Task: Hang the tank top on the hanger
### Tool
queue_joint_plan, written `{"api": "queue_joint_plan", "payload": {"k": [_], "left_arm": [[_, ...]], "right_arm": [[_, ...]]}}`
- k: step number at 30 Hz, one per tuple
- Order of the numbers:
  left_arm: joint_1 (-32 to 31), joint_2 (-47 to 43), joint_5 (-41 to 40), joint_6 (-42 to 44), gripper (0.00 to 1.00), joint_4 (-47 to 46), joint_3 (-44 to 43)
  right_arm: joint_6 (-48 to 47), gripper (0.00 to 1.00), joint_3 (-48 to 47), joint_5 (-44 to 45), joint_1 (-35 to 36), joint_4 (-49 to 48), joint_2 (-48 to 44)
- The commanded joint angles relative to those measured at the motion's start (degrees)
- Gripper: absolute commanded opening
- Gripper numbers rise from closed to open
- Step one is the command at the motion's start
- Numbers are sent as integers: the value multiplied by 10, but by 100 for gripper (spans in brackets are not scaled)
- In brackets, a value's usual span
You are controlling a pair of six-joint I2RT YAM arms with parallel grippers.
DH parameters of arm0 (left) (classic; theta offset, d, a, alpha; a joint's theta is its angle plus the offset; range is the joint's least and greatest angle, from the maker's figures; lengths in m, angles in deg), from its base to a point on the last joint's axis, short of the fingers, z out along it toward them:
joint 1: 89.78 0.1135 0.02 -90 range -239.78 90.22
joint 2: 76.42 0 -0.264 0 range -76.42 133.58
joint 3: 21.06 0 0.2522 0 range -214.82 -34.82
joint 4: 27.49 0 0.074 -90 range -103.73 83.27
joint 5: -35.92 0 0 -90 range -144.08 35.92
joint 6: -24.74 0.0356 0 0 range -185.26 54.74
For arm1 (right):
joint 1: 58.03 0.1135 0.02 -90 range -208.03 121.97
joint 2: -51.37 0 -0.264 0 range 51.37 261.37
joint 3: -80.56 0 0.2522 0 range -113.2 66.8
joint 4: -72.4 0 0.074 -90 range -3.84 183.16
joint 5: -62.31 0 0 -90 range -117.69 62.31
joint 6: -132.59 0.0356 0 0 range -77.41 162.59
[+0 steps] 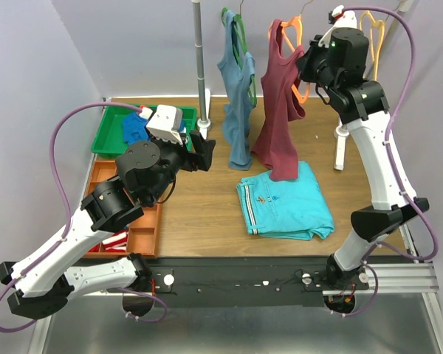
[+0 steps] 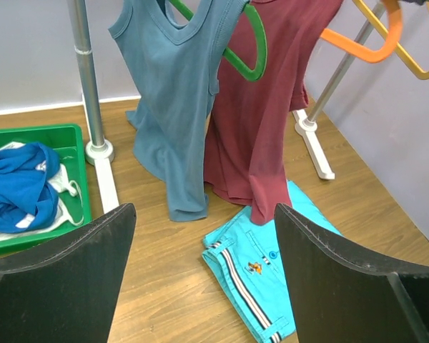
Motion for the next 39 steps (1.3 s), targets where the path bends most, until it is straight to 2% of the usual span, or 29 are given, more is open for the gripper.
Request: {"api": "queue_joint_plan", "payload": {"k": [1, 13, 14, 18, 22, 33, 39], "left_arm": [[3, -1, -12, 6, 87, -12, 4], [4, -2, -9, 5, 87, -11, 7], [4, -2, -8, 4, 87, -12, 7], [4, -4, -7, 3, 87, -9, 8], [4, -5, -5, 0, 87, -8, 9], [4, -10, 19, -38, 89, -10, 37], [4, -14, 31, -89, 93, -15, 90]], "right_arm": [[2, 1, -22, 15, 15, -49, 21], [-2, 1, 53, 29, 31, -77, -4], [-3, 5, 50, 28, 31, -76, -4], [-3, 39, 58, 18, 31, -72, -16], [2, 56, 96, 7, 31, -81, -53], [47, 74, 265, -10, 31, -100, -205], [93, 82, 416, -23, 31, -105, -336]]}}
